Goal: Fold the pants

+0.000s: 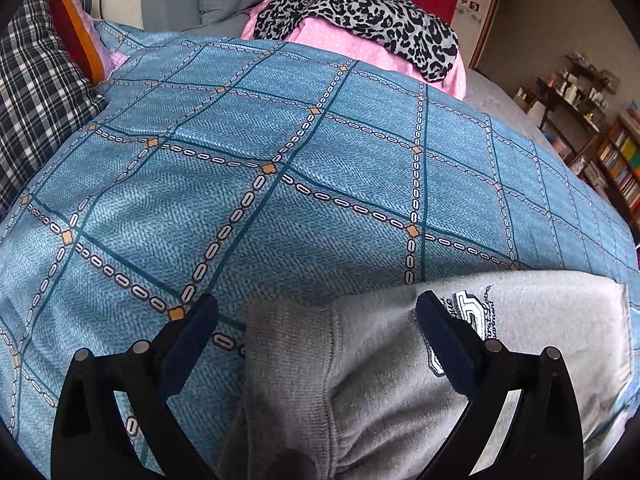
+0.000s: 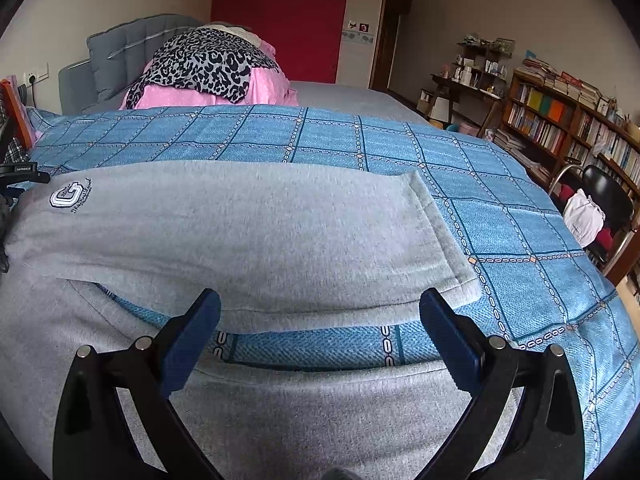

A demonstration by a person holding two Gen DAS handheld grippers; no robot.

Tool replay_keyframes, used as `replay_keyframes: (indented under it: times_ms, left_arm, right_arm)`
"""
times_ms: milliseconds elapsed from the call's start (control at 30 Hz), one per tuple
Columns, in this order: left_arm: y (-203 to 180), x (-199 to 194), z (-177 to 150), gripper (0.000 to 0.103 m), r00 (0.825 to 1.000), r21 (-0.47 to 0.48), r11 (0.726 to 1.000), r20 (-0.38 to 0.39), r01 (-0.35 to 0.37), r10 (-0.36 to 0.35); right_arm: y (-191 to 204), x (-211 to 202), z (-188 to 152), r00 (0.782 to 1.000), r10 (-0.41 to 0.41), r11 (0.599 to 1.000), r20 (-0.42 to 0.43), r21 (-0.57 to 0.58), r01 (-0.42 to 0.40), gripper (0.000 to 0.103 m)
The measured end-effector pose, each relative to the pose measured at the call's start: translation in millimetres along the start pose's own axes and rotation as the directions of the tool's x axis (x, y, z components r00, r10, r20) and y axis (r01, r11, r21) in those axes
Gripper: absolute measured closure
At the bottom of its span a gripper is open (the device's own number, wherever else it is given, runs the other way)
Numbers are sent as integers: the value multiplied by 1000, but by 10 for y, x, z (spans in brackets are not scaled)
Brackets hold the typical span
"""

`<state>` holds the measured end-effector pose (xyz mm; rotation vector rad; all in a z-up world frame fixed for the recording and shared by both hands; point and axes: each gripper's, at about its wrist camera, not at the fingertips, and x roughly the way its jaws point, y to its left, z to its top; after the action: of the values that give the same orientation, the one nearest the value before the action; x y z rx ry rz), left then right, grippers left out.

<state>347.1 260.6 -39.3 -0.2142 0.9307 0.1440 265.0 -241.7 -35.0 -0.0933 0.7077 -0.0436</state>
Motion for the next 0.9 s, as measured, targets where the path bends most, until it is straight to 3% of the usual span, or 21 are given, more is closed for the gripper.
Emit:
replay_keyframes:
  times_ms: [100,167,333,467,533,900]
  left_arm:
    - [-4,71,-35,11,1000,11,1000,-18,24,-24]
    - [5,129,-64,23,999,8,999,-37,40,-40]
    - [16,158,-95,31,999,8,999,-28,39,-39]
    - [28,116,-136,57,995,4,995,-8,96,-96]
    - [7,86,-157,65,993,10,993,8,116,-116]
    - [-71,45,-151,68,993,32,994,46,105,-107]
  right_arm:
    - [-33,117,4,1000,10,1000,-26,15,-9,2]
    - [-57,183,15,999,17,1000,-39,24,-16,2]
    - [-150,321,98,999,15,999,-45,36,-14,2]
    - [-442,496,217,998,7,994,-65,106,-1,2]
    - [-616,609,293,997,-5,990,-71,142,15,2]
    - [-1410,1446,820,989,-79,974,-127,203,104,2]
